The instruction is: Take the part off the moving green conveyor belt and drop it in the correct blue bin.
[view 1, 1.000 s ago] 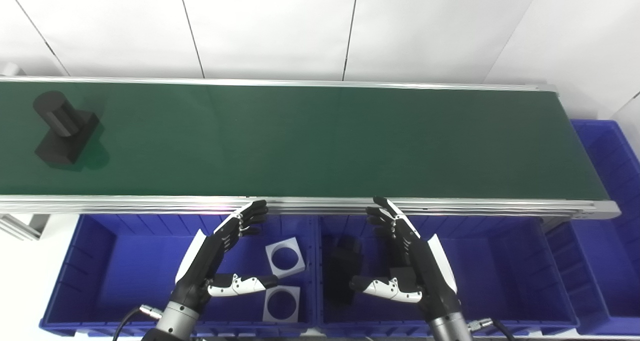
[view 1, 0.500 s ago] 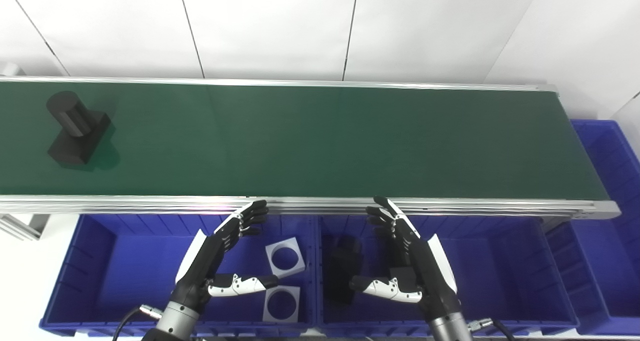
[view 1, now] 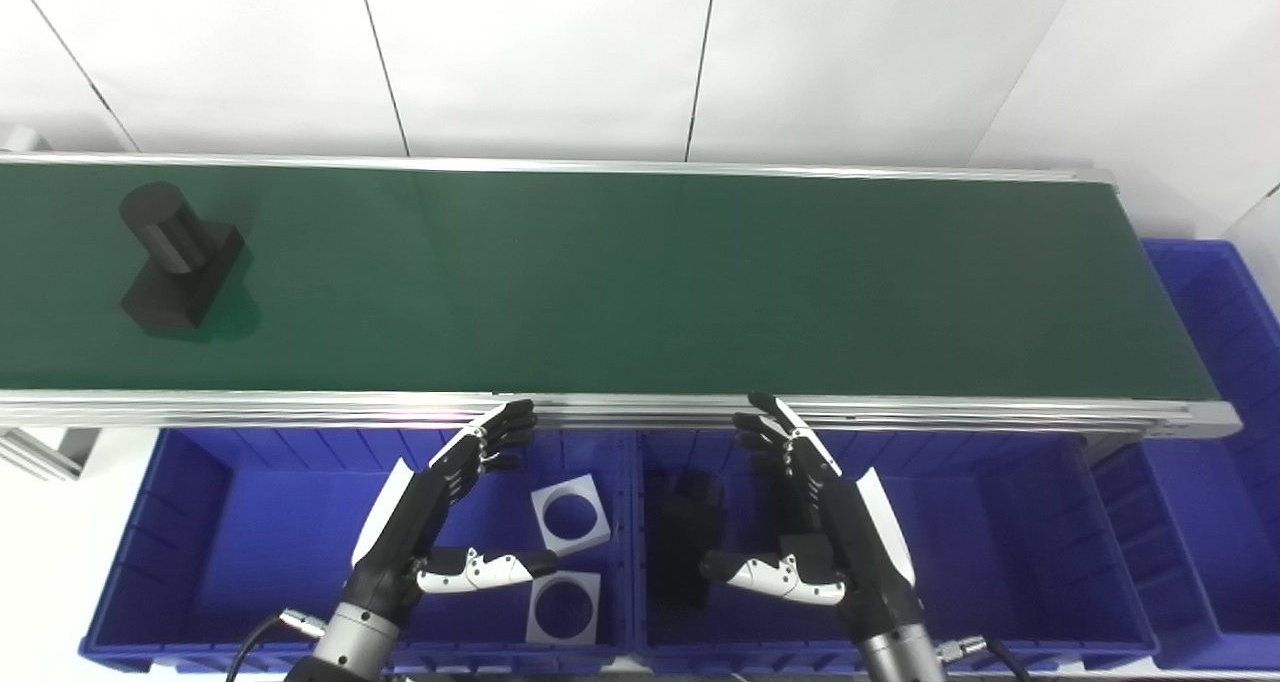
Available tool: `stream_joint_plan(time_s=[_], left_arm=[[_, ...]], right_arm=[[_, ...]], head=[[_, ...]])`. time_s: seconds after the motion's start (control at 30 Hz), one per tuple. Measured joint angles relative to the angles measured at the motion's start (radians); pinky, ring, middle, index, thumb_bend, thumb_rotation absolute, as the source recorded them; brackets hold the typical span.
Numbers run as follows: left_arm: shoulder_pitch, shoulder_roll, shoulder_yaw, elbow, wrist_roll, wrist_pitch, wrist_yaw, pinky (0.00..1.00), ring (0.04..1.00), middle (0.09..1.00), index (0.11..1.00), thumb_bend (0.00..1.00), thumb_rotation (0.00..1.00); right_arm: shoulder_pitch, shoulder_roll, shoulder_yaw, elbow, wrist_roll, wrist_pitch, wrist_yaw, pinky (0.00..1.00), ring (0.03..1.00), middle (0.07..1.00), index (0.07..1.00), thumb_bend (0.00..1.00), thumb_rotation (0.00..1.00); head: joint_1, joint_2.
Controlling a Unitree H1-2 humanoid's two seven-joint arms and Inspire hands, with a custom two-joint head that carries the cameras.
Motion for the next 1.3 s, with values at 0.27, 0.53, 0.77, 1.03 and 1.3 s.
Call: stream_joint_plan(time_s=[0.27, 0.53, 0.77, 1.03, 1.3], left_arm=[[0.002, -0.041, -0.056, 0.027, 0.070, -0.002, 0.061, 0.76, 0.831, 0.856, 0.848, 0.87, 0.32], [-0.012, -0.037, -0.120, 0.067, 0.099, -0.002, 0.137, 0.74, 0.824, 0.865, 0.860, 0.85, 0.33], [-0.043, -0.013, -0.169, 0.099, 0.112, -0.003, 0.202, 0.73, 0.819, 0.867, 0.865, 0.86, 0.35], [-0.065, 0.003, -0.219, 0.139, 0.109, -0.003, 0.249, 0.74, 0.816, 0.872, 0.871, 0.84, 0.32], [-0.094, 0.022, -0.257, 0.170, 0.109, -0.003, 0.298, 0.75, 0.809, 0.862, 0.864, 0.84, 0.33]], right_arm=[[0.014, -0.041, -0.032, 0.020, 0.040, -0.094, -0.001, 0.73, 0.780, 0.826, 0.908, 0.82, 0.38], [0.012, -0.047, -0.056, -0.044, 0.057, -0.096, 0.000, 0.74, 0.772, 0.807, 0.898, 0.84, 0.38], [-0.049, -0.050, -0.072, -0.097, 0.066, -0.092, 0.015, 0.72, 0.760, 0.804, 0.901, 0.83, 0.36], [-0.157, -0.038, -0.081, -0.139, 0.057, -0.001, 0.029, 0.72, 0.760, 0.798, 0.896, 0.82, 0.36], [-0.293, -0.030, -0.072, -0.167, 0.015, 0.162, 0.073, 0.66, 0.733, 0.784, 0.863, 0.81, 0.36]], head=[[0.108, -0.071], [0.100, -0.114], [0.096, -0.129], [0.090, -0.157], [0.082, -0.170]])
